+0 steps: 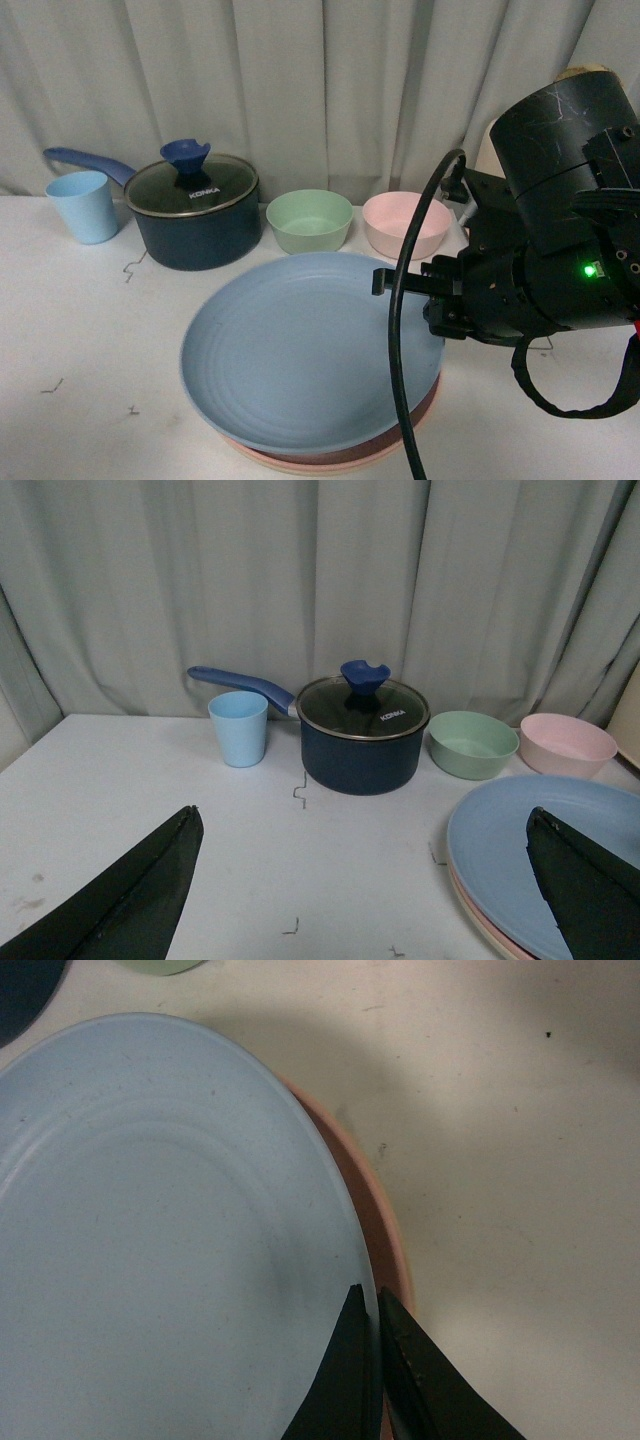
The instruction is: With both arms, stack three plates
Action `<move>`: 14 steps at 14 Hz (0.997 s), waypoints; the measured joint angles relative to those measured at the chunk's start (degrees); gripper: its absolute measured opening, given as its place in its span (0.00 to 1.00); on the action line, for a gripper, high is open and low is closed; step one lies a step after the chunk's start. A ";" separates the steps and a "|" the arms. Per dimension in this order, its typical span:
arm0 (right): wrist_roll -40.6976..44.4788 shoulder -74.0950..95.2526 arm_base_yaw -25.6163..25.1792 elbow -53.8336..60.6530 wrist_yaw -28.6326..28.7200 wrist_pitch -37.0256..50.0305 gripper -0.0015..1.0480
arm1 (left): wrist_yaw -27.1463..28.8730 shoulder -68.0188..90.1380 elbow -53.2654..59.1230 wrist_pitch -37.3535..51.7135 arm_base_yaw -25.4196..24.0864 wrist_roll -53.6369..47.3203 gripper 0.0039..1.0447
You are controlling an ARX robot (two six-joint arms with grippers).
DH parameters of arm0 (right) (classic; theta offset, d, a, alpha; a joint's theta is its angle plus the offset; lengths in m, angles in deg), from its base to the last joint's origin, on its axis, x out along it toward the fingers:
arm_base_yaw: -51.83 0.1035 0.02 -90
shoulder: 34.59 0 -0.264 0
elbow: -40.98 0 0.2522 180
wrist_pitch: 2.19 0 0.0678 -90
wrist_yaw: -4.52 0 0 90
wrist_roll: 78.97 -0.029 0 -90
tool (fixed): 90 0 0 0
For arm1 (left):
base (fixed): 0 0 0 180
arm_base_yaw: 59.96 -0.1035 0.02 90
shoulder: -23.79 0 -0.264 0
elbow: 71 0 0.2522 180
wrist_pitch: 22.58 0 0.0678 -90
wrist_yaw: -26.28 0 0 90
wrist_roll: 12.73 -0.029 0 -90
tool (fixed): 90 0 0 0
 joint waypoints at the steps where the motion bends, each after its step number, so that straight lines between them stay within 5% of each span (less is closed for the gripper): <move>1: 0.00 0.24 -0.07 0.02 -0.48 0.15 0.02 | 0.00 0.00 0.00 0.00 0.00 0.00 0.94; 6: -1.77 -2.27 -1.49 2.25 3.56 0.44 0.52 | 0.00 0.00 0.00 0.00 0.00 0.00 0.94; 10: -4.00 -18.38 -9.46 6.97 10.10 2.62 0.95 | 0.00 0.00 0.00 0.00 0.00 0.00 0.94; 12: -4.83 -27.76 -15.54 9.44 15.19 2.99 0.94 | 0.00 0.00 0.00 0.00 0.00 0.00 0.94; 13: -3.26 -31.78 -18.64 12.44 13.90 11.67 0.90 | 0.00 0.00 0.00 0.00 0.00 0.00 0.94; 14: 3.61 -36.85 -20.76 18.45 4.17 23.74 0.78 | 0.00 0.00 0.00 0.02 0.00 0.00 0.94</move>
